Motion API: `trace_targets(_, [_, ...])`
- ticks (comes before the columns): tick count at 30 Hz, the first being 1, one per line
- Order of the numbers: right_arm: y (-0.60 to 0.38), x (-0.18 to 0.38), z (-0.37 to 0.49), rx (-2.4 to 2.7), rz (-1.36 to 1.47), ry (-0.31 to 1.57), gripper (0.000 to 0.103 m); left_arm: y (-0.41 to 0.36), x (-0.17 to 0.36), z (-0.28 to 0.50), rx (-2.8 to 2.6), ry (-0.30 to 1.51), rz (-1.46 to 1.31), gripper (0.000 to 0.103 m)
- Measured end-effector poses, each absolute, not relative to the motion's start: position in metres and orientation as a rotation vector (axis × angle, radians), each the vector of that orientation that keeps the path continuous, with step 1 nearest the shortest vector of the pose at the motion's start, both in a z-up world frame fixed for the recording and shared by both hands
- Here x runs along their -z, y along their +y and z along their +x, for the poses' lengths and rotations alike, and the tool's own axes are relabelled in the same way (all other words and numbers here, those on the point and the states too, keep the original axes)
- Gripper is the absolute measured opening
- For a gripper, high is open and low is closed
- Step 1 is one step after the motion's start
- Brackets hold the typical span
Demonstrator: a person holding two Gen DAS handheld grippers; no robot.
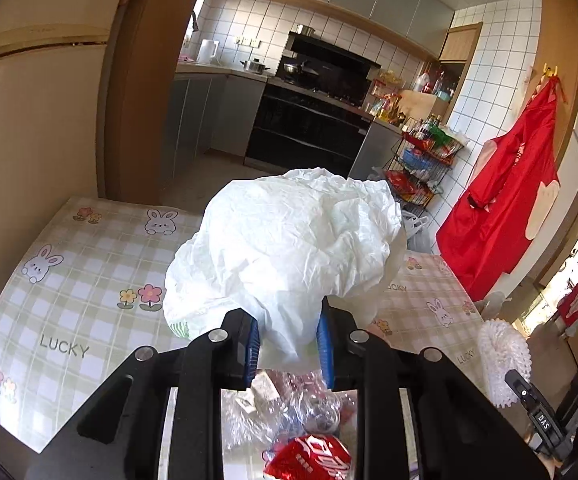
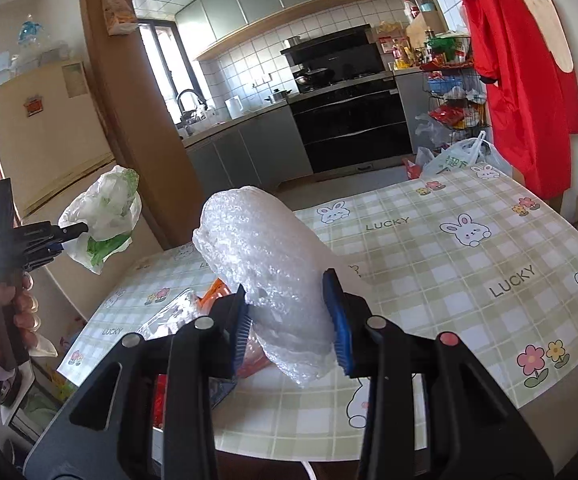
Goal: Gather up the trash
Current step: 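Carry the bubble wrap and white bag with both tools over the pink bin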
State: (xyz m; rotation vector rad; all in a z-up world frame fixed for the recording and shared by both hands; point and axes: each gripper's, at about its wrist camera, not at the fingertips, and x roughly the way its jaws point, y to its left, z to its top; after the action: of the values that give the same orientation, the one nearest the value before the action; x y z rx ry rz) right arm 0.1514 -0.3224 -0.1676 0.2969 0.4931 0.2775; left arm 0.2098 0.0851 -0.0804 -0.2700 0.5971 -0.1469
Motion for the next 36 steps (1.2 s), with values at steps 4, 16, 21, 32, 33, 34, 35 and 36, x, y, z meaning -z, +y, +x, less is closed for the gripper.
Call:
trace_targets(4, [-0.307,0.159,0.127,-0.31,0.268,0.502,0.037,0.089,0.088,0.144,0.171,0.588,-0.32,0.024])
trace_targets(16, [-0.254,0.167,0.061,-0.428,0.222,0.611,0.037,0.11,0.104,0.004,0.177,0.55,-0.397,0.024])
trace_targets(21, [-0.239,0.187,0.048,-0.462,0.205,0.702,0.037,0.104,0.118,-0.019,0.198,0.535,-0.46,0.024])
trace_targets(32, [-0.214,0.232,0.046,-0.53,0.167,0.858,0.038,0.091,0.145,-0.016,0.197,0.57,-0.441,0.024])
trace_targets(33, [-0.214,0.235,0.048,-0.534,0.167,0.866,0.038,0.092,0.148,-0.015,0.193,0.575,-0.439,0.024])
trace_targets(34, [-0.213,0.237,0.05,-0.537,0.168,0.874,0.038,0.093,0.151,-0.013,0.189,0.581,-0.437,0.024])
trace_targets(35, [-0.213,0.24,0.051,-0.539,0.17,0.883,0.038,0.093,0.153,-0.011,0.186,0.587,-0.436,0.024])
trace_targets(36, [-0.211,0.243,0.052,-0.541,0.172,0.889,0.039,0.093,0.154,-0.009,0.184,0.59,-0.435,0.024])
